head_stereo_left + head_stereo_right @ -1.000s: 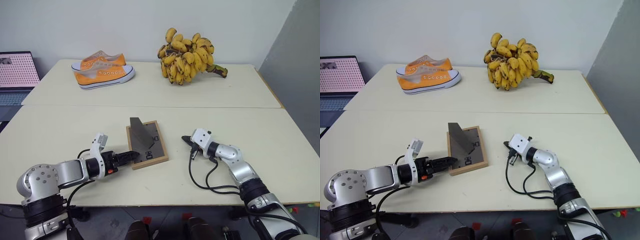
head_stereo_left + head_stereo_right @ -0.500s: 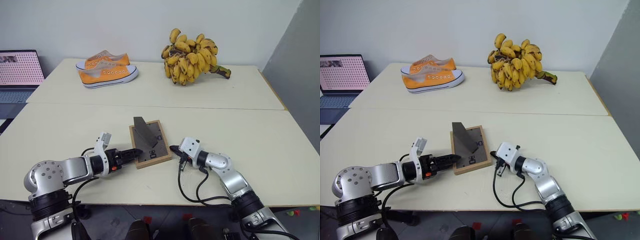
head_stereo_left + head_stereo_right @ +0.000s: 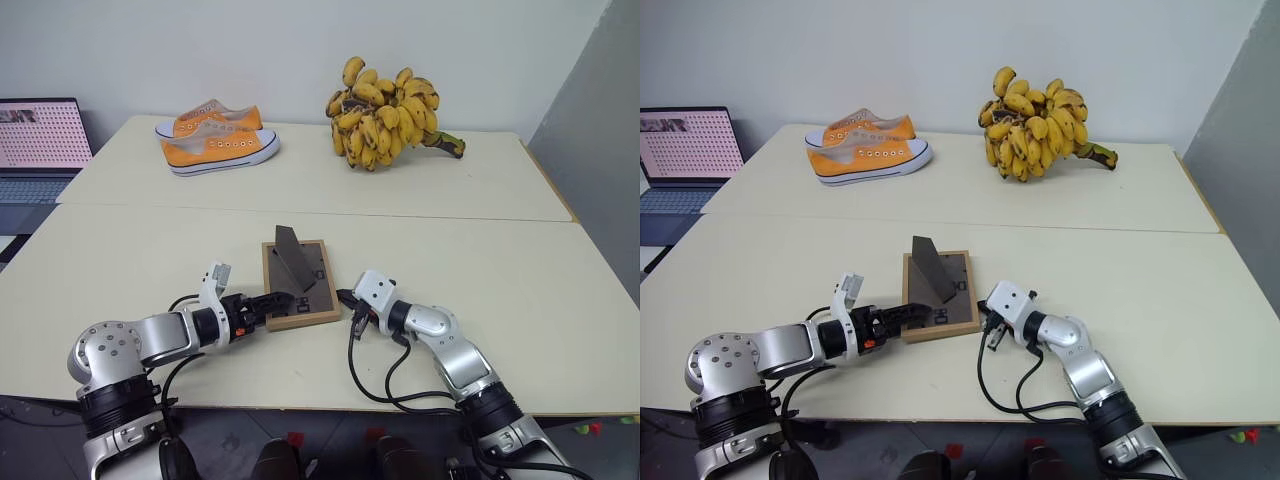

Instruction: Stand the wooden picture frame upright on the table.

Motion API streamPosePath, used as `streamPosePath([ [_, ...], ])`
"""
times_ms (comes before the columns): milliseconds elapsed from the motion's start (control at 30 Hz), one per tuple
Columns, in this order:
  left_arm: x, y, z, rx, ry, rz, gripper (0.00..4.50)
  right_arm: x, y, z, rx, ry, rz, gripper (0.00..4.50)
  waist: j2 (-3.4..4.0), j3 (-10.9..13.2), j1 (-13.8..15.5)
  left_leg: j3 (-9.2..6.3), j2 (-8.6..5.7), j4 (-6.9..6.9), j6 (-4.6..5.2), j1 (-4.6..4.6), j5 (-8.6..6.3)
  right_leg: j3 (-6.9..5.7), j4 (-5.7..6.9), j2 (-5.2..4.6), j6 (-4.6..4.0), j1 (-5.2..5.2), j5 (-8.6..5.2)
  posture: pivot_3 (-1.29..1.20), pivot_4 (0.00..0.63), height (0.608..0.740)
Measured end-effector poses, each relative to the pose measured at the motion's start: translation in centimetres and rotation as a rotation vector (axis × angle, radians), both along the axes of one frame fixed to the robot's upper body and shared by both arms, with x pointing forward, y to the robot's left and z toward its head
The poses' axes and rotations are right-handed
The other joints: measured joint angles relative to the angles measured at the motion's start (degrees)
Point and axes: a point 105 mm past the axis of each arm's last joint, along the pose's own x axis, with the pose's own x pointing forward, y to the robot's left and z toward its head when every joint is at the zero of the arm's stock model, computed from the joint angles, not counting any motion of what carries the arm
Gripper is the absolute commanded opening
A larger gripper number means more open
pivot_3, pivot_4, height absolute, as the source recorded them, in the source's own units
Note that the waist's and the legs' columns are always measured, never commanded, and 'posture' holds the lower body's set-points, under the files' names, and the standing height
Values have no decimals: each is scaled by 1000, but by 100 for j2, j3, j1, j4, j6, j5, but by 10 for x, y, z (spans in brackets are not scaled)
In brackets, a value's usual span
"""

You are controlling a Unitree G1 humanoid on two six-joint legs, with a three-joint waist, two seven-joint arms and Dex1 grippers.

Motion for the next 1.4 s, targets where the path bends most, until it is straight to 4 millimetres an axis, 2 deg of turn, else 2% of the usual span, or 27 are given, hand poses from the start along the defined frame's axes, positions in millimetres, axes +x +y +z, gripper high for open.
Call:
streamPosePath([
  [133, 0, 0, 0, -3, -1, 4, 3124, 2, 1, 3, 3, -8, -2, 0, 0, 0, -4, -2, 0, -1, -1, -1, 1, -3, 0, 0, 0, 0, 0, 0, 150, 740],
  [333, 1, 0, -1, -20, 10, 7, 2178, 3, 0, 3, 6, -12, -15, 0, -1, 3, -12, -4, 0, -4, -2, -6, 1, -6, -5, -1, 0, -3, 0, 0, 150, 740],
  [433, 2, -1, 5, -51, -14, 1, 1604, 5, -1, 3, 4, -10, -23, 0, -1, 4, -17, -8, 1, -6, -2, -8, 1, -12, -8, -1, -1, -3, 0, 0, 150, 740],
  [500, 4, -3, 10, -65, -33, -5, 1395, 6, -2, 3, 4, -10, -29, 0, -1, 4, -19, -9, 2, -6, -2, -8, 1, -13, -9, -1, -1, -2, 0, 0, 150, 740],
  [833, 8, -5, 15, -84, -55, -2, 1301, 12, -9, 3, -9, -22, -55, 0, 0, 6, -25, -12, 1, -9, -3, -14, 2, -20, -25, -6, -1, 1, 0, 0, 150, 740],
  [1033, 17, -1, 32, 4, -184, 17, 1301, 28, -46, 15, -19, -58, -145, 0, -4, 14, -27, -14, -2, -16, -3, -24, 2, -24, -30, -10, -2, -5, 0, 0, 150, 740],
  [1133, 20, 1, 41, 48, -244, 4, 1301, 33, -71, 21, -18, -51, -190, 465, 0, 19, -19, -14, -5, -18, -3, -31, 2, -25, -36, -13, -2, -7, 0, 0, 150, 740],
  [1200, 22, 2, 44, 79, -277, 0, 1301, 36, -95, 39, 13, -65, -237, 855, 6, 24, -19, -14, -11, -20, -3, -37, 1, -25, -38, -19, -2, -11, -1, 0, 150, 740],
  [1233, 22, 2, 45, 86, -287, 0, 1301, 36, -100, 46, 26, -77, -250, 1148, 6, 24, -18, -15, -11, -20, -3, -38, 1, -26, -38, -19, -1, -12, -1, 0, 150, 740],
  [1300, 23, 1, 47, 92, -303, -11, 1301, 34, -102, 63, 69, -96, -253, 1560, 7, 25, -22, -18, -11, -23, -2, -39, 1, -29, -38, -18, -1, -14, -2, 0, 150, 740],
  [1367, 23, -2, 47, 90, -311, -27, 1301, 28, -95, 76, 102, -104, -224, 1982, 9, 26, -42, -17, -9, -24, -2, -39, 2, -30, -36, -17, -1, -17, -2, 0, 150, 740],
  [1400, 22, -4, 47, 88, -314, -35, 1301, 25, -91, 81, 117, -102, -210, 1982, 10, 27, -41, -18, -9, -24, -2, -41, 2, -30, -36, -17, -1, -18, -2, 0, 150, 740],
])
